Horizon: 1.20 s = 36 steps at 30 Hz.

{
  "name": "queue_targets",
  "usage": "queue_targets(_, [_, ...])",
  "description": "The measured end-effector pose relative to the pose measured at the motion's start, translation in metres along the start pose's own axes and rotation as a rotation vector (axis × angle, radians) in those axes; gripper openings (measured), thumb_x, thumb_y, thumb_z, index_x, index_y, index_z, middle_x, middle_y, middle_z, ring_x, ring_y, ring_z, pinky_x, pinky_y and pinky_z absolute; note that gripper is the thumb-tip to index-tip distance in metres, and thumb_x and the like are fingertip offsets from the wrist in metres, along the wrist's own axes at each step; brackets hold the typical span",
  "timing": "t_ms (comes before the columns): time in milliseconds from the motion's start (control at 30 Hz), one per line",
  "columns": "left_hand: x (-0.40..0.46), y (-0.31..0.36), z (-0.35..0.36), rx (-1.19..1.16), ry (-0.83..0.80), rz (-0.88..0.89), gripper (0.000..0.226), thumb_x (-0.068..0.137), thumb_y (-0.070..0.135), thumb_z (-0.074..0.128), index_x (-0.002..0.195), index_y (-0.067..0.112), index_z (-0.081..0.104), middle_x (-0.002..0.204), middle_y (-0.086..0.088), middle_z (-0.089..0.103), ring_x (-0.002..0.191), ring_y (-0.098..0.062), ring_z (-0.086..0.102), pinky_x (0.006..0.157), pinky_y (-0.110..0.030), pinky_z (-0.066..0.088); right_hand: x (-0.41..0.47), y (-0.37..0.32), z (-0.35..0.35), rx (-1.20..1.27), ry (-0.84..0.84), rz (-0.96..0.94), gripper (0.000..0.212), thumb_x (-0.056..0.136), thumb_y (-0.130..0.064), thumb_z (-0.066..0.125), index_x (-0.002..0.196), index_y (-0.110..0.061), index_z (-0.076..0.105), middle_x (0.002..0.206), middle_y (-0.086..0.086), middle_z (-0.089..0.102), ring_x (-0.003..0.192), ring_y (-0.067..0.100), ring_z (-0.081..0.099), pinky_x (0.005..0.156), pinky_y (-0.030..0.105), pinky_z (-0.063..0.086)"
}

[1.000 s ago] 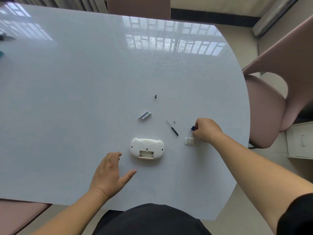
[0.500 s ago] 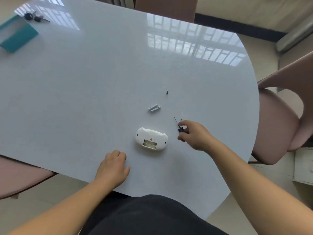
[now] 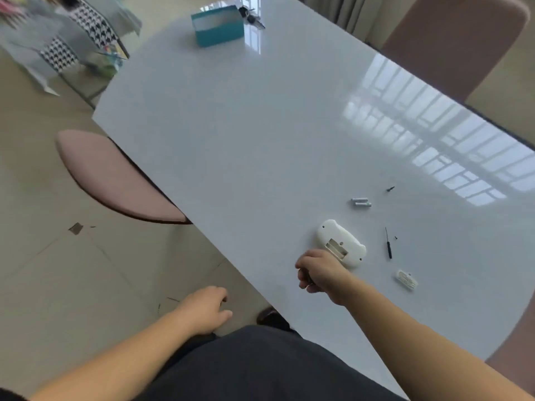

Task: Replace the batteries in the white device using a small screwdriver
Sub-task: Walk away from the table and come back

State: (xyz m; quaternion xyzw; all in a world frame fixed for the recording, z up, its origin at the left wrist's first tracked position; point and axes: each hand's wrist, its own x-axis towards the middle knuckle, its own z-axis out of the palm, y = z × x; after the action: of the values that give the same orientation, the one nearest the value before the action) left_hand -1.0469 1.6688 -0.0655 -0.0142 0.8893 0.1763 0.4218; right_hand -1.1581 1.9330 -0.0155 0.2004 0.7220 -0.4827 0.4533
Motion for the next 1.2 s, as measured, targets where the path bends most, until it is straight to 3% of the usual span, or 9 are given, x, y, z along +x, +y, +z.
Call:
queue_targets(167, [-0.046,-0.103,0.028,-0.025,0.022,-0.099,0.036,0.083,0.047,0.050,0.109,0.021,0.055,0.111,-0.002,0.058,0.097,-0.020,0.056,0.070,-0.030,0.040,0.008,-0.017,0.071,-0.388,0.054,-0.113,0.012,0.080,-0.021,0.059,0.074,-0.013,0.053,0.061,0.001,0.052,0.049,0.014,0.046,0.045,0.025,0.036])
queue_targets(267, [-0.078,-0.162,0.049,0.045,-0.091,-0.115,0.036,0.085,0.046,0.046,0.108,0.020,0.056,0.109,-0.004,0.060,0.094,-0.021,0.058,0.076,-0.033,0.046,0.010,-0.025,0.130,-0.782,0.103,-0.255,0.032,0.083,-0.038,0.058,0.063,-0.017,0.042,0.060,-0.001,0.045,0.053,0.016,0.040,0.050,0.027,0.032])
queue_targets(400, [-0.121,-0.234,0.067,-0.202,-0.098,-0.242,0.029,0.088,0.043,0.041,0.105,0.025,0.057,0.089,0.009,0.055,0.086,-0.013,0.056,0.083,-0.032,0.050,0.017,-0.023,0.207,-1.070,0.099,-0.312,0.046,0.089,-0.050,0.049,0.058,-0.018,0.035,0.055,-0.003,0.038,0.048,0.014,0.034,0.047,0.028,0.028])
queue_targets(533, [-0.171,-0.308,0.083,-0.236,-0.024,-0.293,0.037,0.089,0.040,0.043,0.120,0.023,0.052,0.113,0.001,0.059,0.097,-0.015,0.056,0.085,-0.031,0.049,0.020,-0.017,0.259,-1.118,0.075,-0.241,0.040,0.088,-0.048,0.052,0.061,-0.019,0.048,0.054,-0.005,0.048,0.048,0.010,0.043,0.046,0.023,0.033])
queue_targets(633, [-0.206,-0.353,0.097,-0.250,-0.042,-0.383,0.036,0.086,0.040,0.043,0.116,0.024,0.052,0.116,0.002,0.059,0.099,-0.018,0.056,0.082,-0.031,0.045,0.023,-0.013,0.278,-1.167,0.061,-0.186,0.038,0.087,-0.049,0.052,0.064,-0.019,0.047,0.058,-0.006,0.049,0.052,0.011,0.044,0.048,0.024,0.035])
queue_targets(867, [-0.217,-0.410,0.088,-0.595,0.022,-0.599,0.015,0.085,0.038,0.051,0.081,0.024,0.053,0.083,0.006,0.059,0.077,-0.013,0.054,0.065,-0.027,0.038,0.055,-0.053,0.316,-1.270,0.042,-0.148,0.038,0.090,-0.049,0.048,0.071,-0.016,0.051,0.066,-0.003,0.055,0.058,0.013,0.051,0.054,0.027,0.041])
queue_targets(967, [-0.193,-0.420,0.062,-0.714,0.080,-0.568,0.016,0.085,0.037,0.053,0.075,0.025,0.052,0.080,0.006,0.058,0.075,-0.013,0.054,0.070,-0.029,0.043,0.084,-0.087,0.346,-1.275,0.013,-0.130,0.037,0.088,-0.049,0.047,0.071,-0.016,0.049,0.067,-0.002,0.053,0.057,0.013,0.049,0.053,0.028,0.039])
queue_targets(1067, [-0.172,-0.431,0.027,-0.752,0.091,-0.503,0.010,0.088,0.038,0.053,0.085,0.028,0.053,0.094,0.004,0.062,0.090,-0.013,0.059,0.086,-0.031,0.048,0.111,-0.128,0.384,-1.308,-0.049,-0.128,0.037,0.086,-0.048,0.045,0.065,-0.018,0.041,0.064,-0.004,0.045,0.055,0.012,0.042,0.050,0.028,0.033])
queue_targets(1200, [-0.164,-0.455,-0.024,-0.831,0.158,-0.556,0.011,0.089,0.038,0.053,0.096,0.031,0.054,0.103,0.008,0.062,0.097,-0.011,0.058,0.089,-0.028,0.048,0.138,-0.184,0.445,-1.336,-0.179,-0.117,0.031,0.083,-0.049,0.045,0.071,-0.020,0.051,0.073,-0.002,0.058,0.066,0.014,0.054,0.052,0.028,0.037])
